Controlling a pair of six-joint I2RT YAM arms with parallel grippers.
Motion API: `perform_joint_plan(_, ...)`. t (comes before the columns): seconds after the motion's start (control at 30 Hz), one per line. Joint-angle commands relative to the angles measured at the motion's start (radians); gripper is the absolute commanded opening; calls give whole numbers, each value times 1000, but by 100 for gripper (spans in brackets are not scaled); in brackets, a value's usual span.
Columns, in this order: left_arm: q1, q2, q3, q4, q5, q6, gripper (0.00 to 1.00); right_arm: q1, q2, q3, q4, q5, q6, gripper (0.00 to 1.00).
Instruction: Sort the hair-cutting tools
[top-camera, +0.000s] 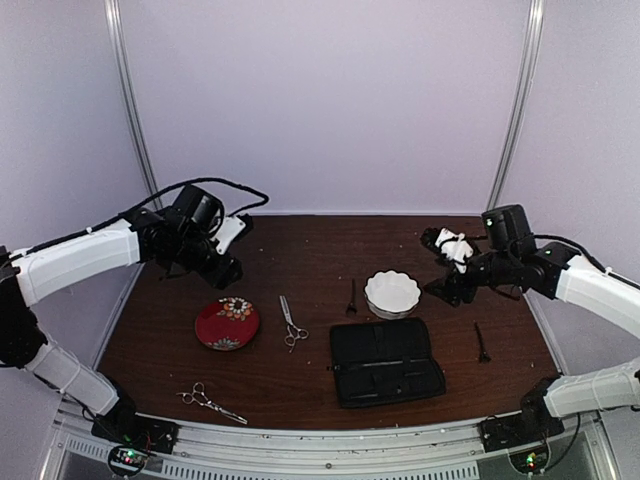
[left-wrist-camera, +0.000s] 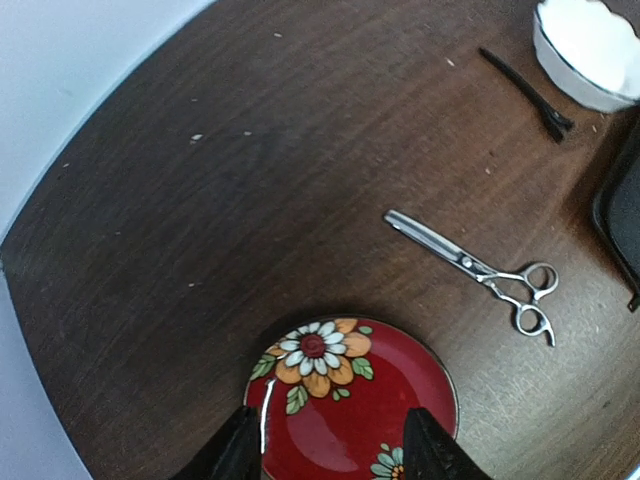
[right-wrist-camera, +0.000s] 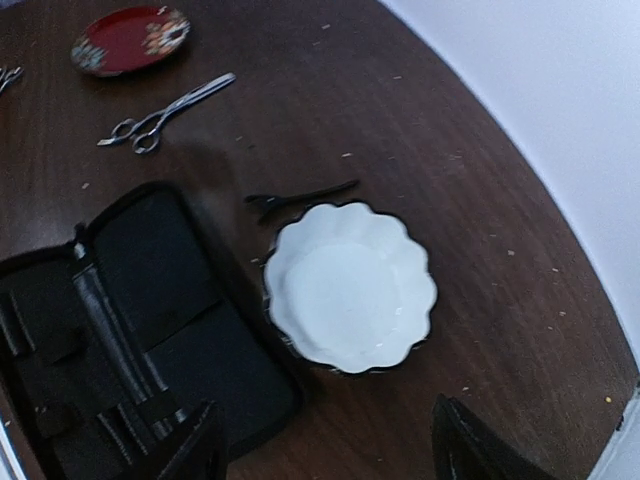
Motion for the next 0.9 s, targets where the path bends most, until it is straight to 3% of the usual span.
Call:
perform_joint_plan(0.0,-40,105,96,-87,101,40,48,125,25,-64,-86,-29,-165,69)
perform_joint_plan(0.17,-130,222,169,-126,114,-84,41,246,74,-111,-111,-20,-223,64)
perform_joint_plan(0.5,-295,379,213,-125,138,-560,38,362,146,-181,-48,93,-280,62)
perform_joint_plan(0.63,-302,448,233,-136,173,-629,30,375,158,-199,-37,109,-295,61)
perform_joint_plan(0.87,-302,505,221,-111,171,-696,25,393,185,-215,-26,114,-308,61)
